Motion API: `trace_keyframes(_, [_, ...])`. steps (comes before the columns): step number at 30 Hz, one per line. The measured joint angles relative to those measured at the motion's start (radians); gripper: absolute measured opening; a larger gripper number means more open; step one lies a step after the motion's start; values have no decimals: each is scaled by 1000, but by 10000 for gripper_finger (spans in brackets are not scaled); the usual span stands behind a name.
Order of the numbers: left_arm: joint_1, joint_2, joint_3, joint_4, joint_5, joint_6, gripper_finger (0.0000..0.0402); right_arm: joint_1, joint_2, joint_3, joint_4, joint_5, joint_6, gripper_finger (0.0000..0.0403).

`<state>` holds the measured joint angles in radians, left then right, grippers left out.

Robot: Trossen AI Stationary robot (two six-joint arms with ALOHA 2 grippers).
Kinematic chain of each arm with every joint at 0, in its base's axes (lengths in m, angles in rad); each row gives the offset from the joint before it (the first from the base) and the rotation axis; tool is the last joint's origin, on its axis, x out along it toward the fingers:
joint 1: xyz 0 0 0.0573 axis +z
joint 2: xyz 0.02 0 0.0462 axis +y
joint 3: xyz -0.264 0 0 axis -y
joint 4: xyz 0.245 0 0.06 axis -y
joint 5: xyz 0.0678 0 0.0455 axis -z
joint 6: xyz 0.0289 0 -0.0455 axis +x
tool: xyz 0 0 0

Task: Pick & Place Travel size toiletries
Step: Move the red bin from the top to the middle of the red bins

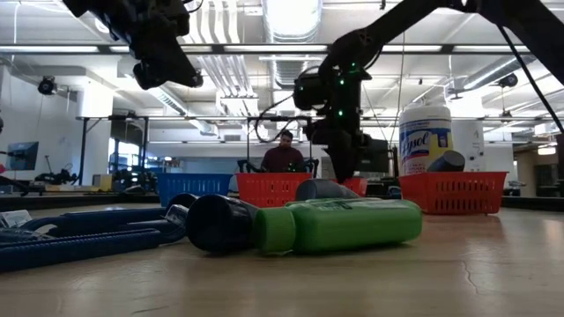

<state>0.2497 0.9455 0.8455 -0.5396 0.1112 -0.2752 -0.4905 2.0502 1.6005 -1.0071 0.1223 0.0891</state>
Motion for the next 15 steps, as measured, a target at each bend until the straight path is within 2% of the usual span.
trace_keyframes(5, [0,0,0,0,0,14,113,-1,33,0,-7,8,18,158])
trace_keyframes(8, [0,0,0,0,0,16,113,-1,40,0,-8,8,56,118])
trace_keyframes(13, [0,0,0,0,0,45,113,-1,28,0,-30,8,103,29])
trace_keyframes(15, [0,0,0,0,0,55,113,-1,17,0,-51,8,123,17])
